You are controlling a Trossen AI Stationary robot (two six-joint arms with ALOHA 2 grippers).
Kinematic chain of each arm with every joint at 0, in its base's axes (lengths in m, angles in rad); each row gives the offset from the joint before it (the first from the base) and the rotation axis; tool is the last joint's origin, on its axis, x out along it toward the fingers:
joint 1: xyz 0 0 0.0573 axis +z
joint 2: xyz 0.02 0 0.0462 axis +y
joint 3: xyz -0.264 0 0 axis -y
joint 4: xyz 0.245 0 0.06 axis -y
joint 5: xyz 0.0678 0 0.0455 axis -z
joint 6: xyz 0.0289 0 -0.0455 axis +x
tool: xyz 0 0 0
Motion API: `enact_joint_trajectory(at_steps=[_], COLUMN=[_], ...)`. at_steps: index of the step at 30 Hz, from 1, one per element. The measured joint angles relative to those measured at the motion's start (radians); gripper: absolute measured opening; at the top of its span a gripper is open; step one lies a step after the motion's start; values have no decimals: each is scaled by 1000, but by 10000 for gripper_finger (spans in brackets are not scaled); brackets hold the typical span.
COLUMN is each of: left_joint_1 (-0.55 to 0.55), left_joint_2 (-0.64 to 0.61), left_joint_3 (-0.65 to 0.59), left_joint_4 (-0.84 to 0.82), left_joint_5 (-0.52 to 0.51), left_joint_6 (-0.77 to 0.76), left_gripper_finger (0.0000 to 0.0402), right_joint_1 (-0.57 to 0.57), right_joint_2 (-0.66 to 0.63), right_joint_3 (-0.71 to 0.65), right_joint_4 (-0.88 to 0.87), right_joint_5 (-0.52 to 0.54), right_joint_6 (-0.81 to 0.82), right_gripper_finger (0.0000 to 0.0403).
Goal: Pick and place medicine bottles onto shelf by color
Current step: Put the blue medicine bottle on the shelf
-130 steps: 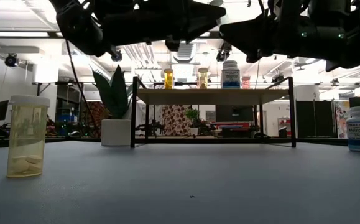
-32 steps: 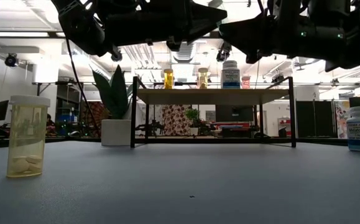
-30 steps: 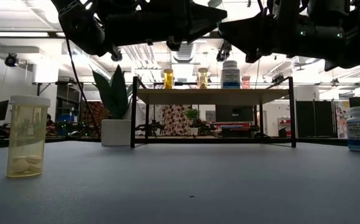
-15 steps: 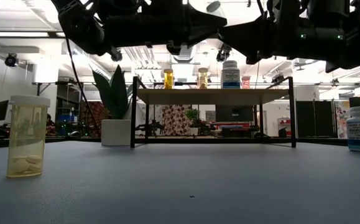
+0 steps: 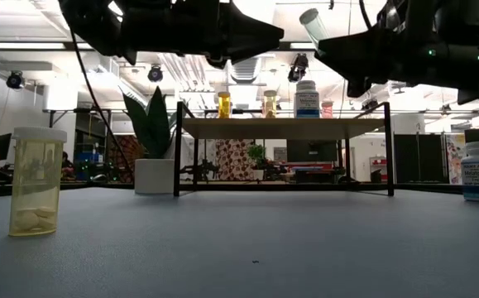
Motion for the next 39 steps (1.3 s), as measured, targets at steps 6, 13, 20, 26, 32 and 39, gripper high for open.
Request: enact_joint_trajectory(at_steps=[6,13,20,26,32,39], left_joint_1=[0,-2,-2,-3,-3,-2], left_joint_2=[31,64,84,84,84,84], left_joint_3=[-17,-20,-19,-20,-20,-20], left_joint_4=[72,95,114,116,147,162], left_joint_5=[0,0,4,9,9,9], left_joint_6=[-4,-22,-29,-29,-26,-26], left_gripper_finger=[211,211,211,210,185,135], right_joint_1=[5,6,6,6,6,6], right_joint_2=[96,251,315,293,287,287], right_joint_3=[-5,83,158,155,147,147], right_joint_4=[96,145,140,143,141,140], right_joint_5=[54,53,52,53,52,51], right_joint_6=[-6,-37,-66,-76,-78,-79], right_gripper_finger=[100,100,100,100,100,100])
